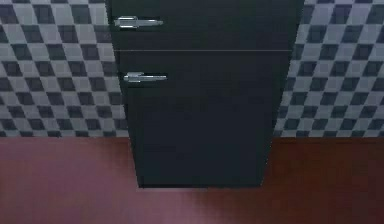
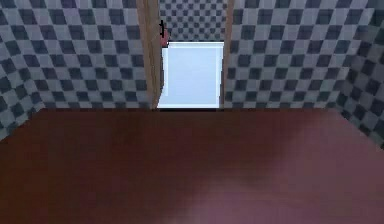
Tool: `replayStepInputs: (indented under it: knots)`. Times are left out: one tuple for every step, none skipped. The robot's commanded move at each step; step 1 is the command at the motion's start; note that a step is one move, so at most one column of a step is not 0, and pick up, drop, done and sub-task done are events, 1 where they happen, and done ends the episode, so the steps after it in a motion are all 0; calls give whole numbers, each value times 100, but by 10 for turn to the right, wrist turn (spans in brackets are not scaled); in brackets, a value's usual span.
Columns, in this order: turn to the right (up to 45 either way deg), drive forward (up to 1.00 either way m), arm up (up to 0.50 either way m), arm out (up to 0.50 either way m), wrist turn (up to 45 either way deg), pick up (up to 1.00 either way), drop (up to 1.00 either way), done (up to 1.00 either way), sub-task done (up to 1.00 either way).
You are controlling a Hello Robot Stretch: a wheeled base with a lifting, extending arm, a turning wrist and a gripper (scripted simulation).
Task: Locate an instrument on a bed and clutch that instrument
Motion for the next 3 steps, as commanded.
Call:
replayStepInputs:
  knots:
    - [0,40,0,0,0,0,0,0,0]
    - [-210,0,0,0,0,0,0,0,0]
    - [0,35,0,0,0,0,0,0,0]
